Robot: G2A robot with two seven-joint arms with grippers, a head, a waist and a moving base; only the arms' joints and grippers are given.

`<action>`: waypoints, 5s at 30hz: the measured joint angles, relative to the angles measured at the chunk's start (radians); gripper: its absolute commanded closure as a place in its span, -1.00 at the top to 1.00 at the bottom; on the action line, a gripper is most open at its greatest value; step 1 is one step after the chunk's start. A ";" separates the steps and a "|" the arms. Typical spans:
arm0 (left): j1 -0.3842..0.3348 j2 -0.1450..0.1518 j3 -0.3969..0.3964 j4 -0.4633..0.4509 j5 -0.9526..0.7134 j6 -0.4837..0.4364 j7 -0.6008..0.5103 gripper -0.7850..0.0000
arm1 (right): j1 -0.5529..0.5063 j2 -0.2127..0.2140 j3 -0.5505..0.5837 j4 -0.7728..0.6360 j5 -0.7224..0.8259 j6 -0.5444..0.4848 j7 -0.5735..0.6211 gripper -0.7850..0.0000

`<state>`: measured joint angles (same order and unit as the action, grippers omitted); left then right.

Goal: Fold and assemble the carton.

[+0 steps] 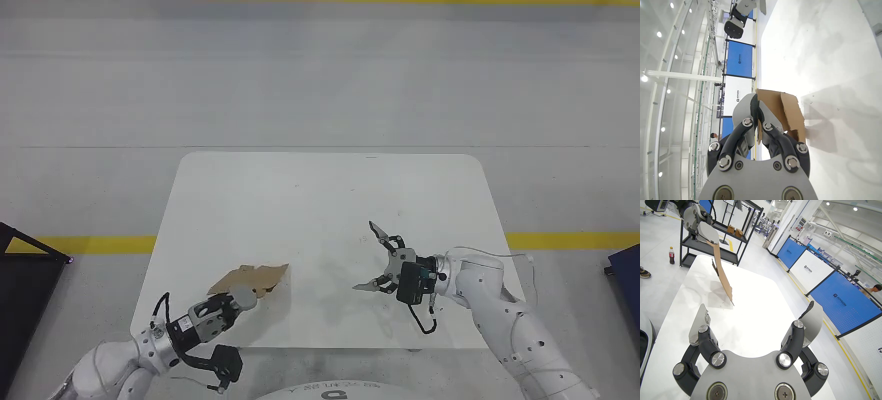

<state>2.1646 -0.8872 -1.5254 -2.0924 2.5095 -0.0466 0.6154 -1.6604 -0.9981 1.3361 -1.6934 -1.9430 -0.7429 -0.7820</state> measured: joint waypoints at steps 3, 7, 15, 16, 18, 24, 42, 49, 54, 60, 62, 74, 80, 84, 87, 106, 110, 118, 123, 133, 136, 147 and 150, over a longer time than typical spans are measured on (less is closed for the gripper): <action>-0.040 -0.004 0.011 -0.024 -0.062 -0.035 -0.025 -1.00 | 0.009 -0.001 -0.021 -0.016 0.021 0.000 -0.002 1.00; -0.126 -0.007 -0.007 -0.039 -0.202 -0.122 -0.042 -1.00 | 0.035 0.001 -0.038 -0.002 0.042 -0.018 -0.029 1.00; -0.205 -0.013 -0.024 -0.007 -0.377 -0.162 -0.053 -1.00 | 0.049 0.002 -0.052 0.008 0.073 -0.048 -0.058 1.00; -0.205 -0.013 -0.024 -0.007 -0.375 -0.162 -0.052 -1.00 | 0.049 0.002 -0.052 0.008 0.073 -0.048 -0.058 1.00; -0.205 -0.013 -0.024 -0.008 -0.375 -0.162 -0.052 -1.00 | 0.049 0.002 -0.052 0.008 0.073 -0.048 -0.058 1.00; -0.254 -0.015 -0.015 0.034 -0.522 -0.277 -0.050 -1.00 | 0.068 0.002 -0.077 -0.007 0.098 -0.097 -0.084 1.00; -0.671 -0.022 0.051 0.401 -1.160 -0.852 -0.135 -1.00 | 0.295 -0.018 -0.275 0.137 0.394 -0.269 -0.026 1.00; -0.670 -0.027 0.082 0.372 -1.147 -0.821 -0.194 -1.00 | 0.357 -0.041 -0.343 0.152 0.482 -0.251 0.093 1.00; -0.661 -0.025 0.092 0.329 -1.100 -0.825 -0.263 -1.00 | 0.423 -0.069 -0.403 0.166 0.501 -0.131 0.230 1.00; -0.623 -0.020 0.080 0.268 -1.072 -0.828 -0.296 -1.00 | 0.435 -0.086 -0.435 0.167 0.457 0.024 0.278 1.00; -0.608 -0.018 0.075 0.243 -1.061 -0.837 -0.304 -1.00 | 0.448 -0.093 -0.448 0.184 0.470 0.037 0.309 0.74; -0.570 -0.010 0.039 0.201 -1.089 -0.903 -0.291 -1.00 | 0.525 -0.125 -0.490 0.275 0.667 -0.053 0.516 -0.98; -0.567 -0.008 0.037 0.198 -1.080 -0.907 -0.275 -1.00 | 0.552 -0.135 -0.511 0.292 0.729 -0.110 0.598 -1.00; -0.565 -0.008 0.036 0.200 -1.074 -0.910 -0.253 0.93 | 0.566 -0.138 -0.518 0.307 0.758 -0.165 0.625 -1.00; -0.565 -0.007 0.030 0.212 -1.084 -0.913 -0.226 1.00 | 0.574 -0.139 -0.518 0.317 0.781 -0.197 0.635 -1.00; -0.519 -0.003 -0.080 0.417 -1.192 -0.966 0.046 1.00 | 0.481 -0.085 -0.336 0.277 0.817 -0.269 -0.069 -1.00; -0.519 -0.003 -0.080 0.417 -1.192 -0.966 0.046 1.00 | 0.481 -0.086 -0.336 0.277 0.816 -0.269 -0.023 -1.00; -0.519 -0.003 -0.080 0.417 -1.192 -0.966 0.046 1.00 | 0.597 -0.130 -0.382 0.409 1.192 -0.235 0.088 -1.00; -0.519 -0.003 -0.080 0.417 -1.192 -0.966 0.046 1.00 | 0.651 -0.151 -0.396 0.471 1.337 -0.180 0.132 -1.00; -0.519 -0.003 -0.080 0.417 -1.192 -0.966 0.046 1.00 | 0.645 -0.158 -0.456 0.551 1.440 -0.237 0.237 -1.00; -0.519 -0.003 -0.080 0.417 -1.192 -0.966 0.046 1.00 | 0.735 -0.160 -0.492 0.622 1.756 -0.159 0.550 -1.00; -0.519 -0.003 -0.080 0.417 -1.192 -0.966 0.046 1.00 | 0.774 -0.145 -0.369 0.684 2.892 0.123 1.399 -1.00; -0.519 -0.003 -0.080 0.417 -1.192 -0.966 0.046 1.00 | 0.774 -0.145 -0.369 0.683 2.890 0.125 1.391 -1.00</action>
<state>1.6458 -0.8903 -1.6053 -1.6753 1.3171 -1.0123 0.6619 -0.8865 -1.1431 0.9674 -1.0099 0.9465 -0.6177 0.6090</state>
